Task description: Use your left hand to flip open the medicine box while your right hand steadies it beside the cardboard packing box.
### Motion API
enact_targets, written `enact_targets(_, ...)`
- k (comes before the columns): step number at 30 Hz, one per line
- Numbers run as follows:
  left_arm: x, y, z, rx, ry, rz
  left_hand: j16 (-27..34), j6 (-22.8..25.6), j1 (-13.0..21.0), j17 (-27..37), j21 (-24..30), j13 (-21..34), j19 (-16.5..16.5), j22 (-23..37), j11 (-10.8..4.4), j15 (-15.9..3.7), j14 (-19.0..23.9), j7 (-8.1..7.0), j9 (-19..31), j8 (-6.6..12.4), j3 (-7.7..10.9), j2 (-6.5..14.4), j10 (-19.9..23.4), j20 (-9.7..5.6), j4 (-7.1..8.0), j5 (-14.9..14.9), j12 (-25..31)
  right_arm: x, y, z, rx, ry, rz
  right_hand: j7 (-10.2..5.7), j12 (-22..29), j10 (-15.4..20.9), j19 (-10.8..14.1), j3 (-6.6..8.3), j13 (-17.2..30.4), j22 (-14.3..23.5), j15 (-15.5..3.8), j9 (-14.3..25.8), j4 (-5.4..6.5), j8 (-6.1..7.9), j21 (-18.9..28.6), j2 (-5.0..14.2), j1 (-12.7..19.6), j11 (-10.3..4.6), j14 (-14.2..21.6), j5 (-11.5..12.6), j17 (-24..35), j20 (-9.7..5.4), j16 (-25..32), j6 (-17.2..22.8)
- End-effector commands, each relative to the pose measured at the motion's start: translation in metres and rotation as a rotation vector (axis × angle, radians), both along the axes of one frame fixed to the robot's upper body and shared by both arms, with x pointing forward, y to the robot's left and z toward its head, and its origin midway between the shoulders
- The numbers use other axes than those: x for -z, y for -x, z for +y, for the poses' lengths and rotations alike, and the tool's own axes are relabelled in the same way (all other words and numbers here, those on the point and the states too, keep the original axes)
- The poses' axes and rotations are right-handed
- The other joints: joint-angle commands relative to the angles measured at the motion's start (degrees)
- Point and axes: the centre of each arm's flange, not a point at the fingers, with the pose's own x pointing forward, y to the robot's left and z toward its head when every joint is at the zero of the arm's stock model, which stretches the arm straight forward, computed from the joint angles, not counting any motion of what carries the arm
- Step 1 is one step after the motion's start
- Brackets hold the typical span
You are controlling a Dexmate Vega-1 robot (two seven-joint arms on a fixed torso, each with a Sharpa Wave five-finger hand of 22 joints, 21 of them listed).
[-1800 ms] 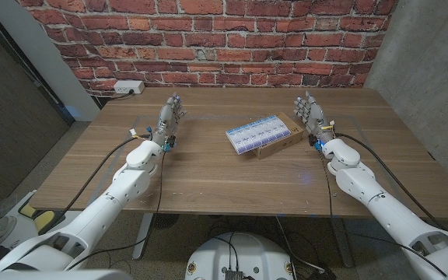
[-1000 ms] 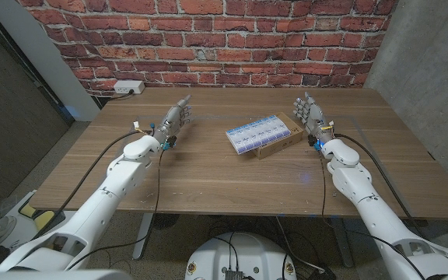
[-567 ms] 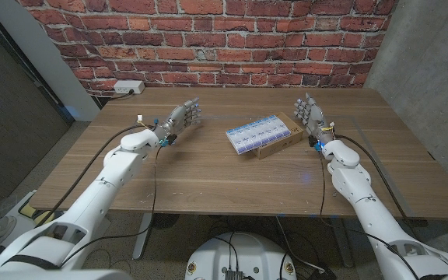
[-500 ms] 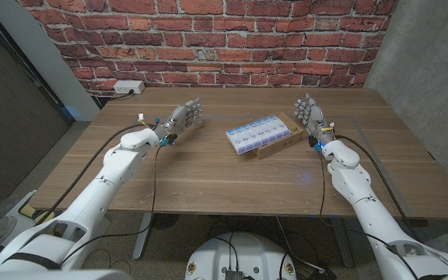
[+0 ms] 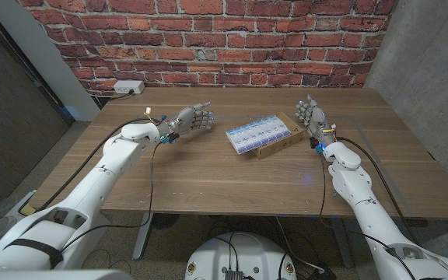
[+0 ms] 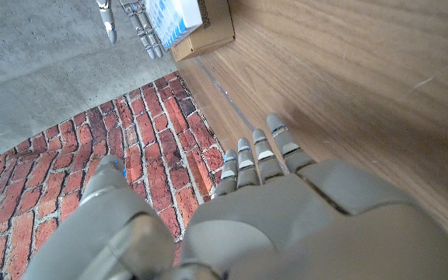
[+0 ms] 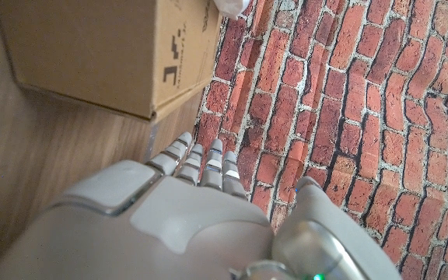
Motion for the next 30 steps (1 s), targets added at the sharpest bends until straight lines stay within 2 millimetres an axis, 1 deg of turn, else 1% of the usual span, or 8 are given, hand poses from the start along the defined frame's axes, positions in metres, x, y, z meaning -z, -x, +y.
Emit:
enact_targets(1,-0.002,-0.002,-0.008,0.106,-0.064,0.066,0.69,3.13,0.51,0.2,0.31,-0.02,2.24,0.06,-0.05,0.04,2.38,0.88,0.41,1.07,0.04,0.8,2.29,0.6,0.05,0.06,0.67,0.004,0.004,-0.003,0.001,-0.007,-0.003,0.02,0.2,0.39,0.37,0.23,0.14,0.11,0.26,0.11,-0.17,0.21,0.19,-0.19,0.63,0.38,0.01,0.05,0.24,0.4,0.22,0.47)
enact_targets(4,-0.002,-0.003,-0.01,0.129,-0.059,0.082,1.18,4.91,1.96,0.13,0.42,-0.06,4.72,0.04,-0.03,0.2,4.81,1.75,0.58,1.52,0.78,2.18,4.19,1.25,-0.28,-0.38,0.85,0.005,0.005,-0.004,0.001,-0.01,-0.005,0.04,0.21,0.4,0.37,0.2,0.14,0.11,0.35,0.11,-0.22,0.2,0.19,-0.19,0.65,0.35,0.02,0.04,0.24,0.43,0.23,0.46)
enact_targets(5,-0.002,-0.003,-0.011,0.136,-0.06,0.09,1.26,5.15,2.29,0.1,0.57,-0.08,5.89,0.03,0.6,0.15,5.48,2.06,0.62,1.51,0.86,2.31,5.06,1.44,-0.41,-0.57,0.99,0.005,0.006,-0.004,0.002,-0.01,-0.006,0.07,0.2,0.37,0.39,0.19,0.14,0.11,0.28,0.11,-0.24,0.2,0.2,-0.19,0.65,0.31,0.02,0.04,0.24,0.41,0.23,0.45)
enact_targets(6,-0.002,-0.003,-0.012,0.144,-0.061,0.098,1.48,5.37,2.52,0.07,0.68,-0.09,6.88,0.01,0.55,0.34,6.46,2.24,0.64,1.5,0.89,2.38,5.62,1.51,-0.5,-0.73,1.03,0.006,0.006,-0.004,0.002,-0.01,-0.006,0.07,0.2,0.35,0.39,0.18,0.14,0.12,0.32,0.11,-0.24,0.2,0.2,-0.19,0.65,0.32,0.04,0.04,0.24,0.41,0.23,0.45)
enact_targets(9,0.0,-0.005,-0.015,0.17,-0.059,0.122,1.73,6.26,3.1,-0.08,1.3,-0.15,10.78,-0.08,0.92,0.25,8.53,2.92,0.68,1.55,0.84,2.28,7.47,1.37,-0.78,-1.1,1.19,0.008,0.007,-0.006,0.005,-0.014,-0.005,0.11,0.21,0.36,0.38,0.16,0.14,0.12,0.33,0.11,-0.28,0.2,0.2,-0.2,0.66,0.37,0.03,0.03,0.24,0.42,0.23,0.47)
enact_targets(16,0.006,-0.011,-0.025,0.222,-0.068,0.188,1.59,8.08,3.62,-0.28,1.78,-0.26,16.0,-0.29,2.44,0.58,10.53,4.53,0.73,1.75,0.49,1.7,9.23,1.1,-1.12,-1.34,0.95,0.012,0.01,-0.009,0.009,-0.021,-0.003,0.03,0.22,0.37,0.38,0.11,0.14,0.12,0.23,0.12,-0.35,0.19,0.19,-0.2,0.68,0.32,0.05,0.02,0.25,0.39,0.24,0.46)
enact_targets(20,0.009,-0.014,-0.031,0.26,-0.066,0.226,1.69,9.41,3.81,-0.35,1.61,-0.34,18.85,-0.39,3.49,1.3,12.55,4.83,0.76,1.85,0.2,1.42,11.12,0.99,-1.2,-1.35,0.98,0.014,0.012,-0.01,0.01,-0.023,-0.003,0.06,0.23,0.37,0.38,0.08,0.15,0.13,0.24,0.12,-0.39,0.2,0.19,-0.2,0.68,0.31,0.06,0.01,0.25,0.39,0.24,0.49)
enact_targets(30,0.015,-0.022,-0.047,0.322,-0.065,0.296,2.39,9.59,3.86,-0.41,1.5,-0.41,24.78,-0.5,4.16,1.5,17.45,4.92,0.87,1.19,-0.24,1.38,15.32,0.99,-1.01,-1.31,1.27,0.017,0.015,-0.014,0.013,-0.03,-0.01,0.06,0.25,0.42,0.37,0.04,0.15,0.13,0.24,0.12,-0.49,0.19,0.18,-0.17,0.72,0.38,0.05,0.01,0.25,0.4,0.23,0.47)
